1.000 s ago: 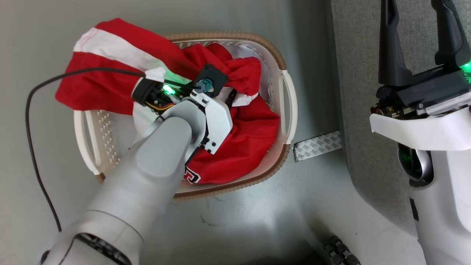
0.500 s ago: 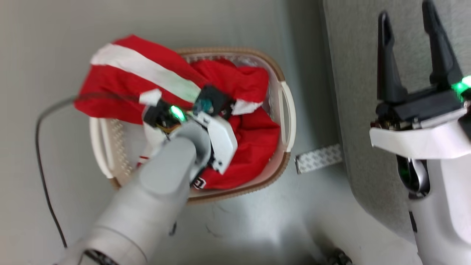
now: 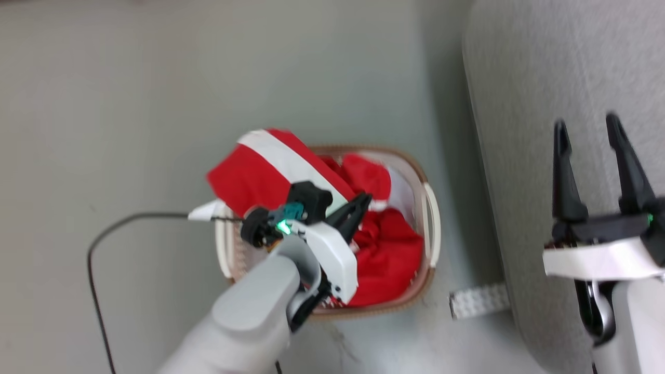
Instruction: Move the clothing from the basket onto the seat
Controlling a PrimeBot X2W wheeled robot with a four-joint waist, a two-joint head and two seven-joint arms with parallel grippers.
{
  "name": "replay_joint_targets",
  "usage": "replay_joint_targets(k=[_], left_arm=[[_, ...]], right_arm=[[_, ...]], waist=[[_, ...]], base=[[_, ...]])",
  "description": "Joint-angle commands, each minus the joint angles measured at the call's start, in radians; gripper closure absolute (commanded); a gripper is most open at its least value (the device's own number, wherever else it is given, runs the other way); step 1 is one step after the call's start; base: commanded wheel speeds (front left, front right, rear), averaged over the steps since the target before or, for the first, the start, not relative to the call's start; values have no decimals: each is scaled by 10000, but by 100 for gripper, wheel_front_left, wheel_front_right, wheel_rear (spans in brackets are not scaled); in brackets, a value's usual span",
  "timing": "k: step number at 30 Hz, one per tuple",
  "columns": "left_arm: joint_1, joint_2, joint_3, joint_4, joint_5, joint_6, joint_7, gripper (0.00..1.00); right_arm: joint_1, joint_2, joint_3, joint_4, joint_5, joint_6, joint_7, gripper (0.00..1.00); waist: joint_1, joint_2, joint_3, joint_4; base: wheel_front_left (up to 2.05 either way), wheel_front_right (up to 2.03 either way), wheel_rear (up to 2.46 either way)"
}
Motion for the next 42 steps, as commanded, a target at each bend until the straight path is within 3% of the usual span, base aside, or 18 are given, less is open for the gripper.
replay_joint_targets(k=[1,10,17,32,42], left_arm=[[293,31,-21,-187,-305,70,-128,100],[1215,36,32,-907,-1165,359,-429,100],[1794,385,410,-1866,-1350,634,-557,100],[2616,2167,1560,-4931,-1438,2133,-399,100],[2877,3249,2124,-6477,-1521,2884,123,100]], right_arm=[[356,-24,-131,53,4,-21,4,0],[1731,-24,-364,345,-77,-21,5,0],[2674,-22,-220,565,-90,-21,4,0],[4074,-20,598,835,44,-21,4,0],[4159,-403,1545,571,255,-21,4,0]], waist=[[1,0,-1229,573],[1,0,-3199,1002],[1,0,-4378,1190],[1,0,-5979,1005],[1,0,-6174,895]], base=[[0,0,0],[0,0,0],[0,0,0],[0,0,0],[0,0,0]])
